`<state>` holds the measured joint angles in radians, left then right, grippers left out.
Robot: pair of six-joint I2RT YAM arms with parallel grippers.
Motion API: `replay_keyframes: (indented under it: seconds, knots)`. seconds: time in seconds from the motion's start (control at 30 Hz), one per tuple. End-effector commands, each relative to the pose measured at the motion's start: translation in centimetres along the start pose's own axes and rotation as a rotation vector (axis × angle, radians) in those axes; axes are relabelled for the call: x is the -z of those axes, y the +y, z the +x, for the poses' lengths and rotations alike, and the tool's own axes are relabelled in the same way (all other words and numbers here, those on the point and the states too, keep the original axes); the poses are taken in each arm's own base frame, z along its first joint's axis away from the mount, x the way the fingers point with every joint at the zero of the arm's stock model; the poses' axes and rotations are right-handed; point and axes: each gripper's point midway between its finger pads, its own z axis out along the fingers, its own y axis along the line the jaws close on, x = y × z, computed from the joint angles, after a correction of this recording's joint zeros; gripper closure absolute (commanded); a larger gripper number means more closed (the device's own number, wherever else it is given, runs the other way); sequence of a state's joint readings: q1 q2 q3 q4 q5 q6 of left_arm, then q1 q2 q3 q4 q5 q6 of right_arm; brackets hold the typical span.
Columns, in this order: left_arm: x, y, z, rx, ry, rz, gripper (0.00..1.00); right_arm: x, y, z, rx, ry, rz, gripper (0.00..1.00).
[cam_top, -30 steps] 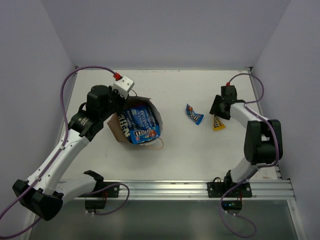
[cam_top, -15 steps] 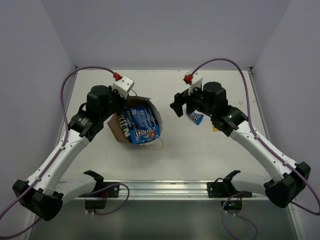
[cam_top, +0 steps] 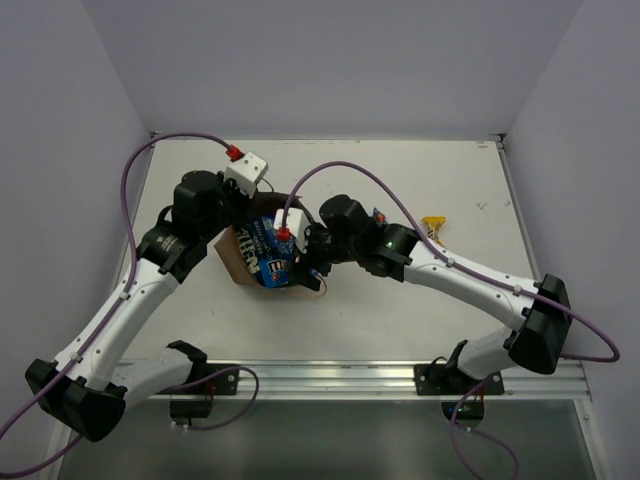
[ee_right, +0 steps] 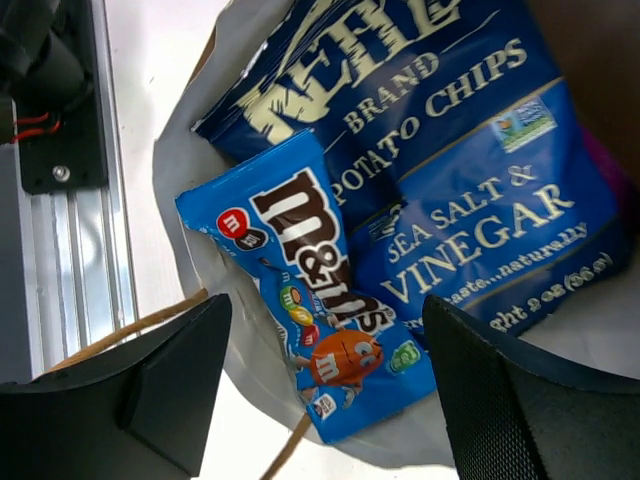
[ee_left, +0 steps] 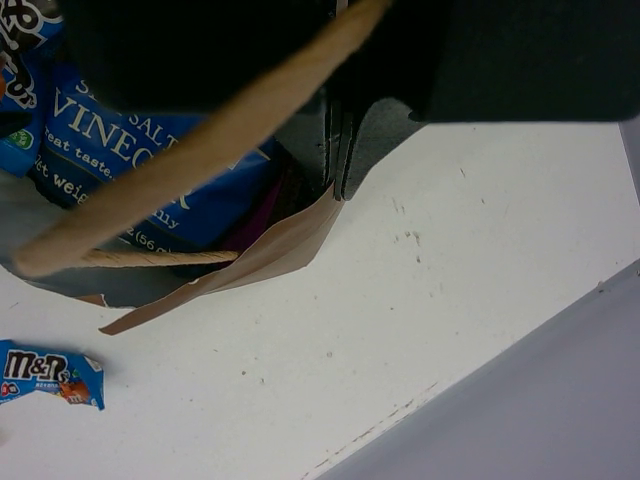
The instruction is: Take the snacks out of the paper bag
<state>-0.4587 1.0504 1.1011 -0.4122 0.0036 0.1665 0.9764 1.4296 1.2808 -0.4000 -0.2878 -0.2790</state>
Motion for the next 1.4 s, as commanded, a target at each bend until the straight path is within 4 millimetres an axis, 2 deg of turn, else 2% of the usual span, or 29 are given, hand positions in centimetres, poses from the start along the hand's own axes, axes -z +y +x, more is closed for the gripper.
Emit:
replay_keyframes:
  seconds: [0.0,0.27,0.33,0.4,0.43,0.67,0.73,0.77,0.93,0.97,1.07,1.2,1.23,1.3,1.33,1.37]
  knots:
    - [0.9,0.6,-4.0,0.020,-0.151,-0.016,1.00,-0.5,0.3,-2.0,0.064,-0.042,-0.040,0.21]
    - [0.9,0.6,-3.9,0.018,-0.148,-0.017,1.00,-3.0,0.7,-1.3,0.079,-0.014,-0.080,0.22]
    - [0.9,0.6,-3.9,0.018,-0.148,-0.017,1.00,-3.5,0.8,-1.1,0.077,-0.007,-0.086,0.27]
    - [0.9,0.6,-3.9,0.018,-0.148,-0.017,1.00,-3.7,0.9,-1.1,0.074,-0.007,-0.091,0.37]
    - [0.9,0.6,-3.9,0.018,-0.146,-0.016,1.00,-3.6,0.9,-1.1,0.070,-0.007,-0.090,0.48]
    - [1.0,0.8,-3.7,0.016,-0.144,-0.030,1.00,-0.8,0.7,-2.8,0.087,-0.075,-0.035,0.79]
    - [1.0,0.8,-3.5,0.015,-0.141,-0.030,1.00,-0.2,0.6,-3.0,0.088,-0.086,-0.022,0.84]
    - [0.9,0.8,-3.4,0.015,-0.137,-0.030,1.00,0.5,0.6,-3.5,0.093,-0.103,-0.012,0.90]
    - [0.9,0.8,-3.4,0.015,-0.136,-0.030,1.00,1.7,0.4,-4.1,0.086,-0.136,0.024,0.99]
    - [0.9,0.7,-3.4,0.013,-0.136,-0.029,1.00,2.6,0.0,-4.8,0.085,-0.160,0.053,1.00]
    - [1.1,1.1,-3.5,0.015,-0.140,-0.048,1.00,4.4,-2.8,-4.5,0.043,-0.169,0.231,1.00]
    - [1.2,1.4,-3.5,0.016,-0.141,-0.064,1.00,9.5,-8.3,-2.5,-0.125,-0.186,0.531,1.00]
    - [1.2,1.4,-3.6,0.017,-0.142,-0.066,1.00,10.2,-9.9,-0.4,-0.223,-0.171,0.594,1.00]
    - [1.2,1.4,-3.6,0.016,-0.143,-0.063,1.00,11.4,-11.3,2.0,-0.318,-0.158,0.664,1.00]
    - [1.2,1.3,-3.6,0.016,-0.140,-0.061,1.00,12.0,-12.3,4.5,-0.414,-0.138,0.731,1.00]
    - [1.2,1.3,-3.6,0.013,-0.140,-0.061,1.00,12.0,-12.5,5.9,-0.455,-0.118,0.741,0.99]
